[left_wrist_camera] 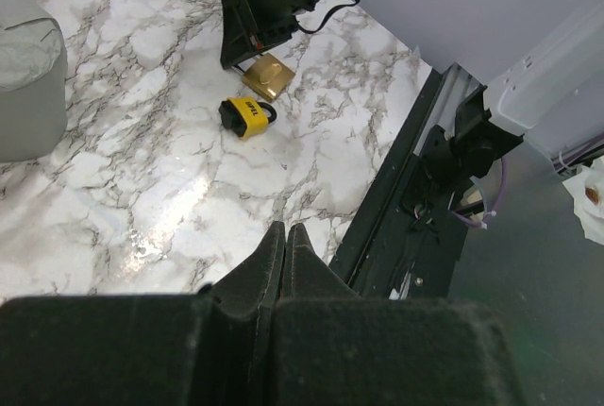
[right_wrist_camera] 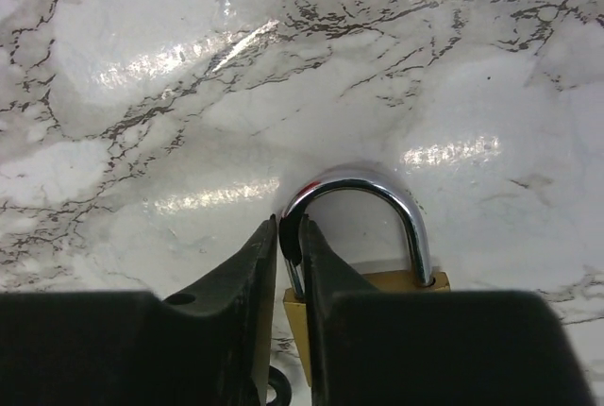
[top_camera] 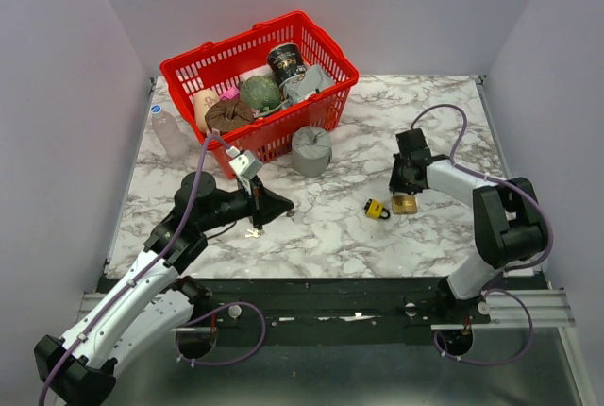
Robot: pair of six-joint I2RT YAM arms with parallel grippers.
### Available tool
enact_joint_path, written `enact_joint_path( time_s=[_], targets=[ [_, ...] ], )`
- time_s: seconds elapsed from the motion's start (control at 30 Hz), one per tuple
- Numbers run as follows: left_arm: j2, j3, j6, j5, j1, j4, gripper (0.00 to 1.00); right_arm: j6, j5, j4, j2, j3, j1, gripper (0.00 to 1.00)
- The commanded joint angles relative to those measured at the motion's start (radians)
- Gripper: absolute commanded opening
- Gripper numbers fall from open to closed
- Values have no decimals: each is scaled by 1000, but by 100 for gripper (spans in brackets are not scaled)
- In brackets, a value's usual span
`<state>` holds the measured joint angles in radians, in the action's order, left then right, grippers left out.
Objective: Unlock with the key
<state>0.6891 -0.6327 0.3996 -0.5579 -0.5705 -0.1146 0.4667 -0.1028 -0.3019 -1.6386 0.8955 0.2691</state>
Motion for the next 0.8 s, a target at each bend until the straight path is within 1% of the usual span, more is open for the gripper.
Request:
enact_joint_path(
  time_s=[0.0,0.1,0.3,0.5,0.63,0.77],
  targets=[
    [-5,-2,-11,-19,4,1,0,-31,-38,-17,-41,43,10,12],
    [-7,-1,-11,-16,4,0,0,-66,-41,-11,-73,95,13,1],
    [-6,-2,-13,-7,6,-3,0,-88,-18,10,-95,238,35,1],
    [-3,-2,-16,0,12,-8,0,-27,44,37,-154,353,84,1],
    [-3,-1,-16,1,14,-8,0,24,58,43,-193,376,137,1],
    [-2,-2,-16,1,14,-7,0,98,83,61,-216,361,194,1]
  ],
)
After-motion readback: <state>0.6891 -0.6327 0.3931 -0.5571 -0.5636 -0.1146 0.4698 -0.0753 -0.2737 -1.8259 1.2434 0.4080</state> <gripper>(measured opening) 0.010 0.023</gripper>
